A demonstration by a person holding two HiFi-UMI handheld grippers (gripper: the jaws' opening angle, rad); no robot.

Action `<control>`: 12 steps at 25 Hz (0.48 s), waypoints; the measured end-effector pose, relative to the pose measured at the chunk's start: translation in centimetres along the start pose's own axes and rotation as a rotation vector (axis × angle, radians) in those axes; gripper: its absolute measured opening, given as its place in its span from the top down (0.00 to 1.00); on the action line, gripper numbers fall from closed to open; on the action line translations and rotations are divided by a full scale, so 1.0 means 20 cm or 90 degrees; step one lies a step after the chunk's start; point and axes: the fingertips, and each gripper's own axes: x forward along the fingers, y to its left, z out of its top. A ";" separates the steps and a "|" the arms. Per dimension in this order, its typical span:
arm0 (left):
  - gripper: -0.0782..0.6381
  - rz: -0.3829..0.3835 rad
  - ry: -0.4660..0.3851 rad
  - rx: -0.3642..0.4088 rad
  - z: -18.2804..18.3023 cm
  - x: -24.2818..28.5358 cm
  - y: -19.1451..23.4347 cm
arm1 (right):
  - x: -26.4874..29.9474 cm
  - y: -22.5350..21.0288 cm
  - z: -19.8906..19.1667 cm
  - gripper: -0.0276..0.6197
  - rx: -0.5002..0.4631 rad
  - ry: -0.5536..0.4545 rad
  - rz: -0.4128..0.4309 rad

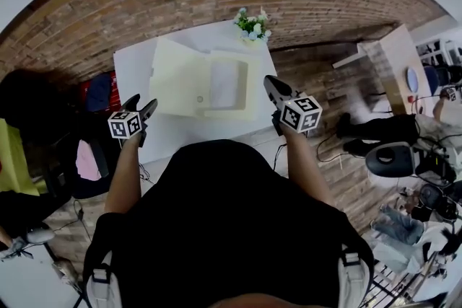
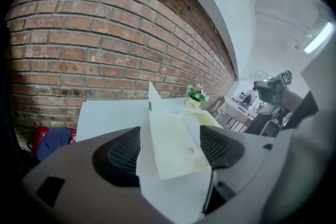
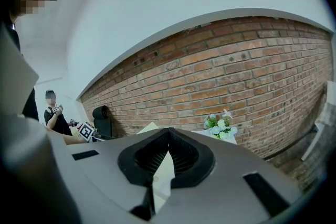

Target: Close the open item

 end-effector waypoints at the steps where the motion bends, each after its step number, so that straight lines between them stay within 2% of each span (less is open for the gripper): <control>1: 0.40 0.000 0.006 -0.003 -0.03 0.01 0.01 | 0.01 0.01 0.00 0.93 0.000 0.000 0.001; 12: 0.37 -0.009 0.049 -0.041 -0.22 0.07 0.12 | 0.06 0.08 -0.04 0.93 0.001 0.014 0.004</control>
